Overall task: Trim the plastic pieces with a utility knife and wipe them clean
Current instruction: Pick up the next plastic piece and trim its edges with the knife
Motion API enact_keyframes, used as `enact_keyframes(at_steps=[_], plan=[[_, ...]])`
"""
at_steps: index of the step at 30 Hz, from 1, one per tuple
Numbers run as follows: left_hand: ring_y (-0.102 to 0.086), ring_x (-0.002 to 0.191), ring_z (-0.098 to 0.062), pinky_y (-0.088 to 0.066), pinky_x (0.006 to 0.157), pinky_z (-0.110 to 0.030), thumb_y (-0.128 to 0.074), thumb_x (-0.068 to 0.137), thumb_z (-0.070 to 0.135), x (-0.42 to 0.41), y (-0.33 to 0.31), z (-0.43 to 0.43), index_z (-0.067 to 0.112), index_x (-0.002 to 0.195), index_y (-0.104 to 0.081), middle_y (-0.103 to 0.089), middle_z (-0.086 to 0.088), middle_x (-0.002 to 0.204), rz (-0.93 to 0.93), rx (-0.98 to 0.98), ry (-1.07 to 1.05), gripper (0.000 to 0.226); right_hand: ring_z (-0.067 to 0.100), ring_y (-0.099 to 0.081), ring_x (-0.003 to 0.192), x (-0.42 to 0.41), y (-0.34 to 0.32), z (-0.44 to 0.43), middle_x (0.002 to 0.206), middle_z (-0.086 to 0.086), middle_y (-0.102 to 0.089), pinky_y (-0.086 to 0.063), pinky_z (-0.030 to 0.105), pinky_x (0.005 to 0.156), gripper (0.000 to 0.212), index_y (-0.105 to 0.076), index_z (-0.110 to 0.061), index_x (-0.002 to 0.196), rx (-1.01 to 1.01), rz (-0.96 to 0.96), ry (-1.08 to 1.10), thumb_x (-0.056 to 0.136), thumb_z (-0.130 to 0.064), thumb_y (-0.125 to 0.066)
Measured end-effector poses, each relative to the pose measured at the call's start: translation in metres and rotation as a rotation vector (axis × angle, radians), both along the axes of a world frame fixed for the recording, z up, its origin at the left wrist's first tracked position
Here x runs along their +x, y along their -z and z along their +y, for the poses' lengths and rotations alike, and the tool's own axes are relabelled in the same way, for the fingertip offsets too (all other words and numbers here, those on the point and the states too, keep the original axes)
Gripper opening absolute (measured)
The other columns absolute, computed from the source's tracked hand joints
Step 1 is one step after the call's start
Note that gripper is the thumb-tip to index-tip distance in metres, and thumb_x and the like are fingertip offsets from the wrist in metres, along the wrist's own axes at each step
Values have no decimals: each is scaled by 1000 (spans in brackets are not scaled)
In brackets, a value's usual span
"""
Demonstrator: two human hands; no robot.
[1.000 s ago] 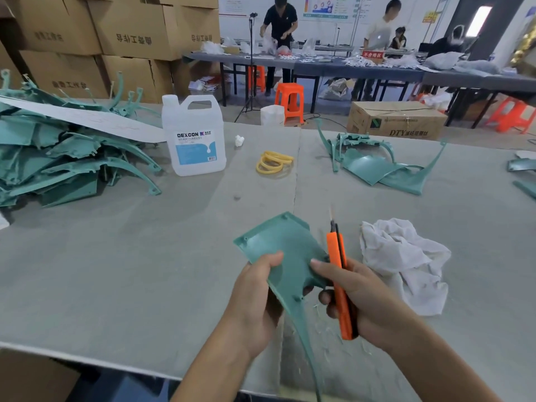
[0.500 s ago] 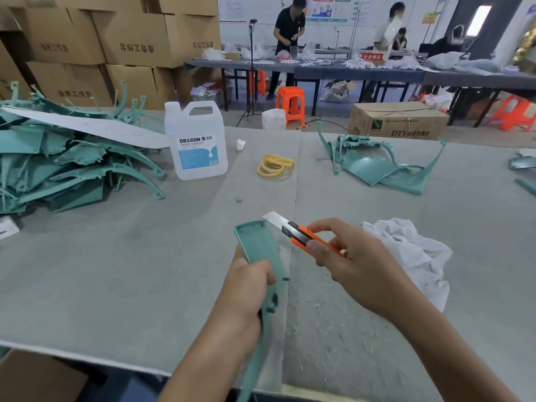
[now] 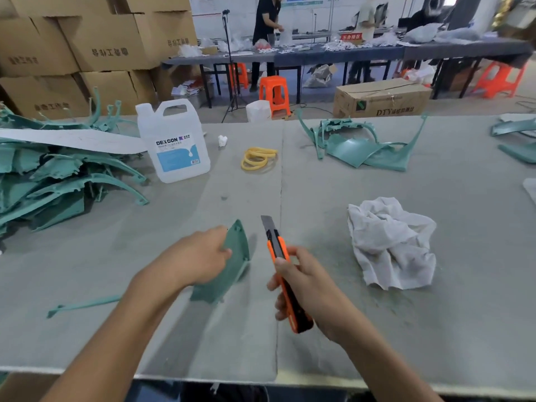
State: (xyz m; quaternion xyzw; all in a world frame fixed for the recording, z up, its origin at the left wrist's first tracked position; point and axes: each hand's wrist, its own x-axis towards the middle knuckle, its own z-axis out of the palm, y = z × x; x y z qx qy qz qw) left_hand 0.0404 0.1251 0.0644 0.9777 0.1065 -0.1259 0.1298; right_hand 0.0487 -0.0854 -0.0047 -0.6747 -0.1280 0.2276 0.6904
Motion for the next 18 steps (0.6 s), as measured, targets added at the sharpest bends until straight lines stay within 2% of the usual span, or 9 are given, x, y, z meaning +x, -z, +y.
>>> enact_keyframes(at_steps=[3, 5, 10, 15, 18], plan=[[-60, 100, -31, -49, 90, -43, -43, 103, 29, 0, 0, -3, 14, 107, -48, -62, -11, 110, 0, 27, 4, 17, 17, -56, 53, -1, 1, 14, 77, -3, -66, -50, 31, 46, 36, -41, -46, 138, 30, -66, 15, 106, -29, -46], [-61, 101, -30, -50, 91, -44, -43, 103, 28, -1, 0, -2, 15, 108, -49, -63, -10, 110, 1, 15, 2, 15, 16, -55, 51, -4, 0, 24, 75, -5, -64, -49, 29, 45, 42, -39, -52, 140, 51, -87, 13, 104, -31, -45], [-62, 100, -29, -51, 90, -45, -41, 101, 25, -2, -2, -7, 19, 110, -50, -64, -8, 110, 6, 22, 34, 14, 17, -53, 47, -9, -5, 39, 71, -4, -62, -48, 31, 43, 39, -46, -62, 125, 53, -79, 13, 99, -33, -44], [-63, 99, -28, -52, 89, -45, -40, 99, 22, 0, -5, -9, 20, 110, -52, -65, -6, 109, 18, 19, 54, 17, 17, -53, 48, -7, -8, 45, 74, -1, -62, -48, 31, 42, 39, -45, -63, 124, 45, -58, 44, 99, -33, -43], [-62, 98, -28, -51, 89, -45, -40, 101, 24, 0, -5, -9, 20, 109, -50, -64, -7, 108, 18, 24, 27, 13, 16, -53, 48, -7, -9, 46, 72, -3, -62, -48, 30, 42, 40, -46, -71, 114, 98, -53, 106, 98, -34, -44]])
